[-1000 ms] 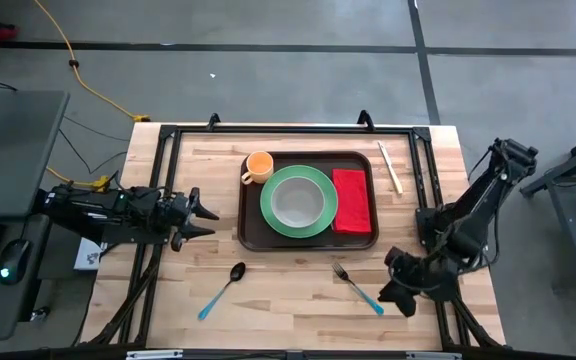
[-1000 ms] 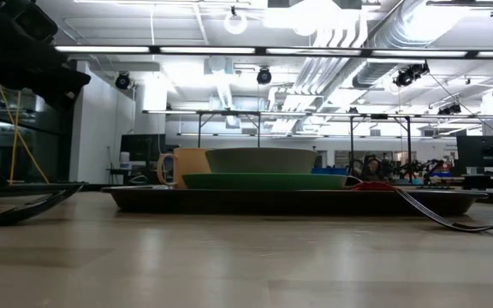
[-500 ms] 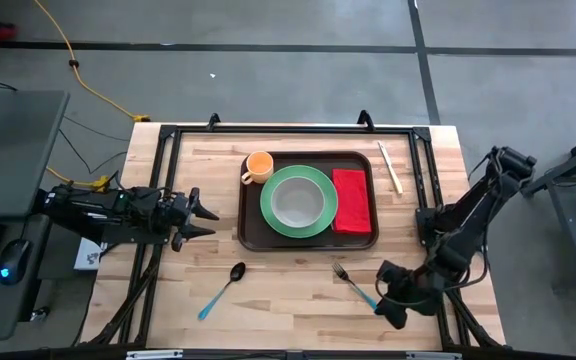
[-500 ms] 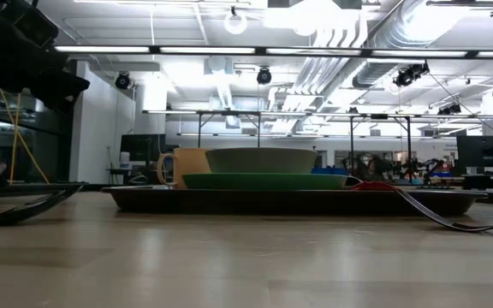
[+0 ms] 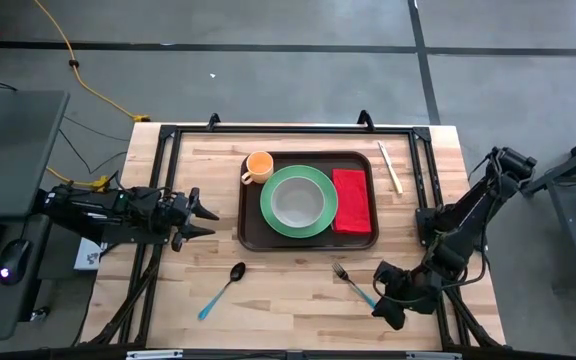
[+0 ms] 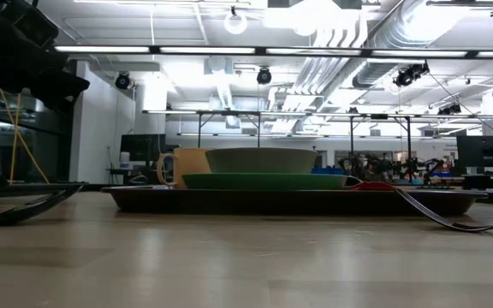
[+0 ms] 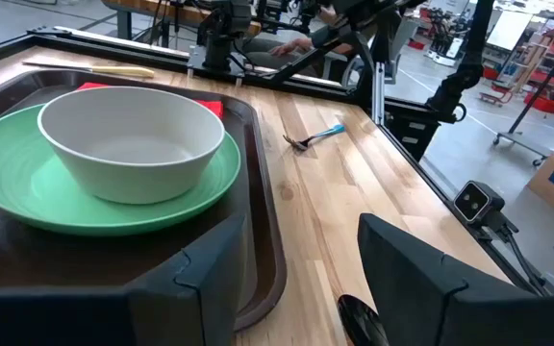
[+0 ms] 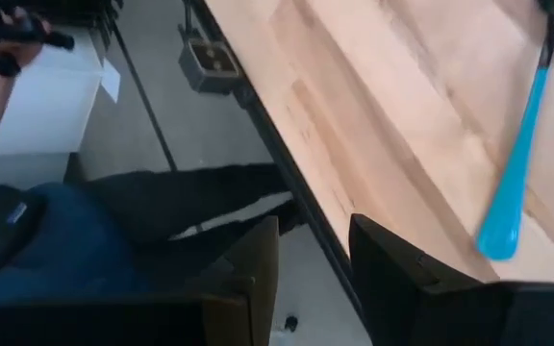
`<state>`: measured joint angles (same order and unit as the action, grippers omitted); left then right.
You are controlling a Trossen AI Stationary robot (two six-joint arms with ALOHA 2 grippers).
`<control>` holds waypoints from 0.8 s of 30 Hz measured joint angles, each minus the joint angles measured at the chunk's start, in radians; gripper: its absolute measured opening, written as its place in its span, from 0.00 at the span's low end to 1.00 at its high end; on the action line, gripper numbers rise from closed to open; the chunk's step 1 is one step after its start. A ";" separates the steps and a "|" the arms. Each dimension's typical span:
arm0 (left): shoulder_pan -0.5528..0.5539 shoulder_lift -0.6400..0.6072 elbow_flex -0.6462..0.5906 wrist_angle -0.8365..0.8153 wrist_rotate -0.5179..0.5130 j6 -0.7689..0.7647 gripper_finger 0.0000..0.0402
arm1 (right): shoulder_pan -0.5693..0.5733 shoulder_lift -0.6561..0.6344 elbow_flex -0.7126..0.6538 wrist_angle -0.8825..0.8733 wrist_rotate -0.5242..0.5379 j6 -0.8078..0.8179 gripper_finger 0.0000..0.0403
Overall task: Set up tray
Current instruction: Put the blue fork on the red napkin
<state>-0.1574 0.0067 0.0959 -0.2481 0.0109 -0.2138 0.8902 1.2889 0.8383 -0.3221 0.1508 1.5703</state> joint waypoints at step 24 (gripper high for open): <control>0.000 0.000 -0.001 0.012 -0.001 -0.027 0.57 | -0.102 0.049 0.209 -0.391 0.052 -0.285 0.27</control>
<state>-0.1577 0.0067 0.0952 -0.2359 0.0101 -0.2413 0.7879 1.3380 1.0470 -0.7133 0.2030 1.2849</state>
